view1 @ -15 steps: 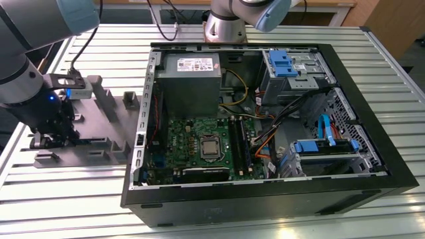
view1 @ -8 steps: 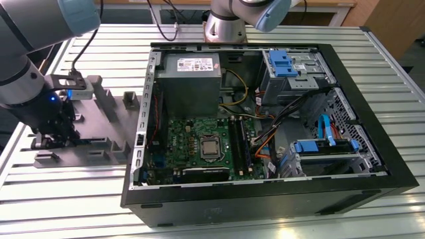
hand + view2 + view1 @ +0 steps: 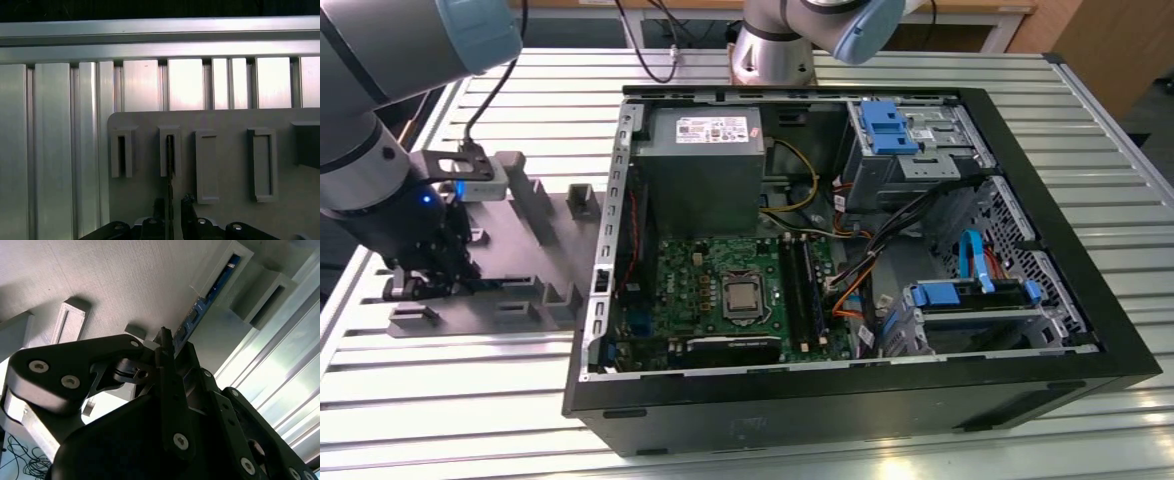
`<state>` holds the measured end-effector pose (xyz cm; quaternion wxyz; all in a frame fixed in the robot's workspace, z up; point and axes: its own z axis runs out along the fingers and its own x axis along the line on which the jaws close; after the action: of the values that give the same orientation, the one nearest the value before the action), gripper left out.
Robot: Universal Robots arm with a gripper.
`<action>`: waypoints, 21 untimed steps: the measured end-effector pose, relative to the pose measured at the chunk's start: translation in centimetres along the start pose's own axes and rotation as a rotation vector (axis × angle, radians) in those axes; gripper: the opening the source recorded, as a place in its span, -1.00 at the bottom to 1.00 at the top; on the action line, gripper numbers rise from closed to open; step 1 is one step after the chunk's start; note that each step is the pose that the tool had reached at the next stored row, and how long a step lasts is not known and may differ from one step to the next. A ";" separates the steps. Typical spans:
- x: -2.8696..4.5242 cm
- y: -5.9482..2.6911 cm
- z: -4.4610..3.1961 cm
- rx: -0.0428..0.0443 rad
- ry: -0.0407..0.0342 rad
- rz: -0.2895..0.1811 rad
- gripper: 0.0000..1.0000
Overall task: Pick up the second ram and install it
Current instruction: 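Pick up the second ram and move it above second insertion slot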
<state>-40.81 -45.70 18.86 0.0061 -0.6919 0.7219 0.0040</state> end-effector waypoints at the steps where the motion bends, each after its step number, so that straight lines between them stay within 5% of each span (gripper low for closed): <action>1: 0.00 0.02 0.01 0.0001 -0.0001 0.000 -0.46; 16: 0.01 0.15 0.04 -0.0001 0.0000 0.000 -0.46; 21: 0.01 0.15 0.06 0.0000 0.0011 0.000 -0.65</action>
<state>-40.95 -45.69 18.79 0.0057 -0.6919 0.7219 0.0036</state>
